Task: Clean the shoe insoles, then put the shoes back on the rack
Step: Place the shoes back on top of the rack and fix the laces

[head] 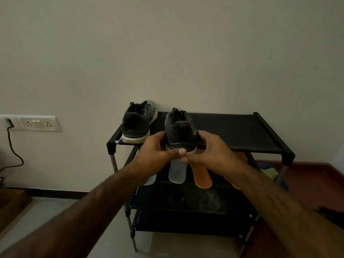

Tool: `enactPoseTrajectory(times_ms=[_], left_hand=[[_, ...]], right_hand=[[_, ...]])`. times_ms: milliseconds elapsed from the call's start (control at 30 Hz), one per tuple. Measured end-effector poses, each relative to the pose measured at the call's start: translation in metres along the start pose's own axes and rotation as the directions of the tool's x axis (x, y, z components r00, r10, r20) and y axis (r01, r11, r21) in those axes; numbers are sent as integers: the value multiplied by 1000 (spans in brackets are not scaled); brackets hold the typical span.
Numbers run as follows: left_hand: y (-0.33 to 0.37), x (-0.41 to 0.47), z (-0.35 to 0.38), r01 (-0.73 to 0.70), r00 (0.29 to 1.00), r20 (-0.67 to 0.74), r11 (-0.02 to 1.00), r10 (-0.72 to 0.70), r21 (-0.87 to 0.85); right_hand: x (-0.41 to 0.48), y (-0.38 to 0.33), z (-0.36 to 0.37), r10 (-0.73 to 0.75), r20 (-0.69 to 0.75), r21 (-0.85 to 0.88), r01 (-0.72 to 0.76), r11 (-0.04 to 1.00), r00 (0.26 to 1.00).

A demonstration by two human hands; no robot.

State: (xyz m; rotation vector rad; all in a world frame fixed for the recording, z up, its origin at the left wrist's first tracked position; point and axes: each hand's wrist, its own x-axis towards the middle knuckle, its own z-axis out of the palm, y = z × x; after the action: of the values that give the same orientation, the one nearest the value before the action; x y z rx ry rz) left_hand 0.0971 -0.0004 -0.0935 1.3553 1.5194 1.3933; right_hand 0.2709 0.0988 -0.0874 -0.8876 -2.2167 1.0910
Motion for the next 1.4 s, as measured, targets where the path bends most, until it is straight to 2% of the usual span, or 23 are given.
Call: enactPoseTrajectory(times_ms=[233, 400, 500, 633, 800, 867, 967, 1100, 1200, 1400], left_hand=[[1, 33, -29, 21, 1000, -8, 997, -21, 79], [-10, 50, -35, 42, 999, -30, 978, -37, 206], [-17, 53, -35, 33, 995, -98, 946, -2, 322], [-20, 47, -26, 31, 981, -189, 939, 36, 343], [-30, 3, 3, 45, 902, -421, 946, 99, 320], [-37, -28, 21, 104, 897, -440, 954, 32, 280], [-62, -83, 55, 234, 946, -261, 962, -191, 144], [-121, -146, 94, 396, 917, -90, 912, -388, 103], [-170, -189, 113, 534, 845, -58, 841, -531, 83], [-254, -240, 132, 741, 671, -39, 667, -741, 74]], right_hand=[[45, -10, 23, 31, -102, -66, -38, 997, 994], [58, -5, 39, 61, -153, -126, -80, 989, 986], [59, -6, 44, 72, -194, -177, -107, 978, 978], [50, -5, 51, 62, -247, -246, -125, 961, 967], [11, 0, 49, -14, -272, -376, -93, 922, 962], [-12, 7, 48, 27, -234, -392, -120, 912, 972], [-55, 33, 60, 66, -217, -331, -137, 934, 974], [-119, 80, 94, 205, -144, -256, -237, 937, 968], [-165, 119, 132, 364, -21, -224, -360, 906, 931], [-222, 193, 199, 602, 127, -178, -579, 796, 788]])
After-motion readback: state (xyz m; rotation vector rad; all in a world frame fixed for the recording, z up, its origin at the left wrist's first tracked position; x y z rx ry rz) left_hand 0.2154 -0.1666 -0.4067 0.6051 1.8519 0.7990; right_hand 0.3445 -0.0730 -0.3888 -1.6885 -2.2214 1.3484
